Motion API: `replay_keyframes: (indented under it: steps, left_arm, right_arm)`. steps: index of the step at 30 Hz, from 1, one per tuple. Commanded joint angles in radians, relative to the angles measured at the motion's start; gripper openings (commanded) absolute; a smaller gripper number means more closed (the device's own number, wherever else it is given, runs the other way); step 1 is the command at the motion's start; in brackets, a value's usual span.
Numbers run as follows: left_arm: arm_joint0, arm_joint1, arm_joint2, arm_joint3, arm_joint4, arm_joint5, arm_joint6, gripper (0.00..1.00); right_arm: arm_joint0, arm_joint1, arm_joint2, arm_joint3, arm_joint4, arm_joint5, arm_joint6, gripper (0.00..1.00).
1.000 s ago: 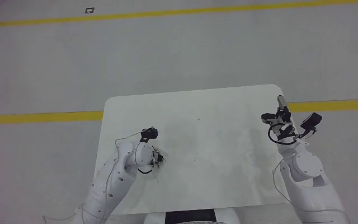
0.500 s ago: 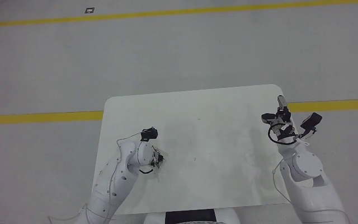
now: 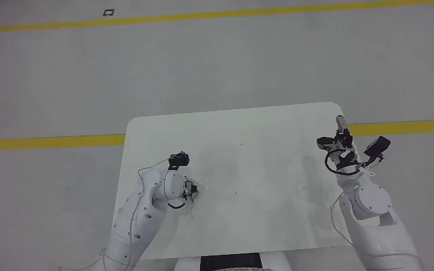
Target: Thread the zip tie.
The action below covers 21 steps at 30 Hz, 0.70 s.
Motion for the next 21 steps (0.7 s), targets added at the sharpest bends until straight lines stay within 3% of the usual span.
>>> replay_keyframes:
  steps: [1,12,21]
  left_arm:
    - [0.000,-0.003,0.000,0.004,-0.002,0.000,0.007,0.15]
    - [-0.023,-0.020,0.008,0.060,0.014,0.000,0.001,0.15]
    - [-0.018,-0.028,-0.001,0.050,0.039,0.000,-0.015,0.18]
  right_arm:
    - [0.000,0.000,0.000,0.000,0.000,0.000,0.000,1.00]
    - [0.000,0.000,0.000,0.000,0.000,0.000,0.000,1.00]
    - [0.000,0.000,0.000,0.000,0.000,0.000,0.000,1.00]
